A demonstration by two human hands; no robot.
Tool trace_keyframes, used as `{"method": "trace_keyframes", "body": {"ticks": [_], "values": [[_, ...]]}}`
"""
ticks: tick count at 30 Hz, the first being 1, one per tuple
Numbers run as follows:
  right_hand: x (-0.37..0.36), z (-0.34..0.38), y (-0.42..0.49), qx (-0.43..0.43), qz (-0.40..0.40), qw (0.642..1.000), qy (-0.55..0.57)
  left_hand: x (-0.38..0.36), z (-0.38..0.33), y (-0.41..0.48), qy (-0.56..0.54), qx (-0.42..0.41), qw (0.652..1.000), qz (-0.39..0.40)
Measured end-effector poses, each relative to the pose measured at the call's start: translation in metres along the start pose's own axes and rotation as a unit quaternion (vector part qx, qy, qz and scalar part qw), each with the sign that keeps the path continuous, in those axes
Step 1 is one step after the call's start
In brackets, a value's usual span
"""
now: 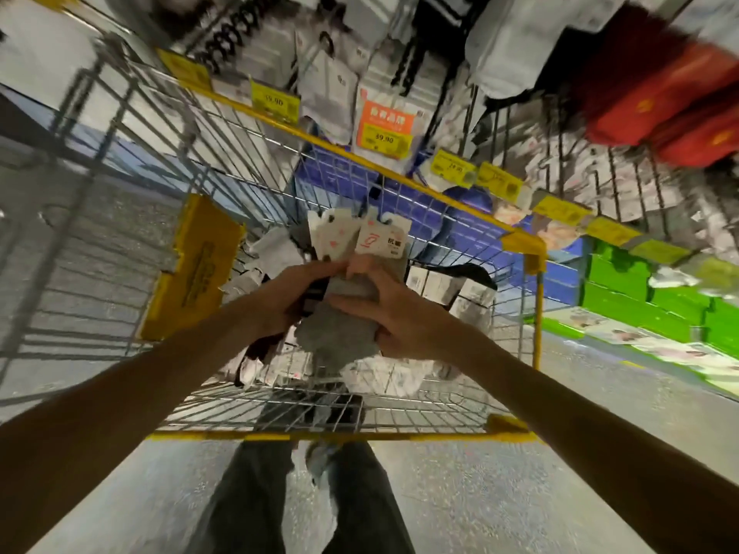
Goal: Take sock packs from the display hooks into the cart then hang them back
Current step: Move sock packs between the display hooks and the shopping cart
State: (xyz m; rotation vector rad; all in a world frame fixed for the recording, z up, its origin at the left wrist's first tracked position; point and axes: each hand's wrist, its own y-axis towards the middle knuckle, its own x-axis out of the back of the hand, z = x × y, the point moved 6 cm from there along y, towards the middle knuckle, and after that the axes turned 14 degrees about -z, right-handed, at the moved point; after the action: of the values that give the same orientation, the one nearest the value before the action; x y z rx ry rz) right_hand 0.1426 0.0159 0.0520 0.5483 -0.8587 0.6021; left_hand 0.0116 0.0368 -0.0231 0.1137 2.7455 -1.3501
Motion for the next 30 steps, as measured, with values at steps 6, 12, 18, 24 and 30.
{"method": "trace_keyframes", "body": {"ticks": [6,12,18,24,30], "values": [[0.08,0.04,0.004,-0.001,0.022,0.998,-0.052,-0.036,-0.053,-0.072,0.016,-0.065,0.997,0.032],[0.191,0.031,-0.014,-0.244,-0.144,0.959,-0.018,-0.046,-0.125,-0.124,0.003,-0.104,0.995,-0.012],[0.261,0.037,0.02,-0.433,-0.306,0.799,0.284,-0.066,-0.197,-0.182,0.019,-0.18,0.983,0.017],[0.325,0.071,0.036,-0.412,-0.41,0.751,0.314,-0.088,-0.26,-0.247,0.052,-0.229,0.968,0.088],[0.379,0.102,0.043,-0.391,-0.407,0.775,0.284,-0.101,-0.308,-0.293,0.103,-0.279,0.952,0.075]]}}
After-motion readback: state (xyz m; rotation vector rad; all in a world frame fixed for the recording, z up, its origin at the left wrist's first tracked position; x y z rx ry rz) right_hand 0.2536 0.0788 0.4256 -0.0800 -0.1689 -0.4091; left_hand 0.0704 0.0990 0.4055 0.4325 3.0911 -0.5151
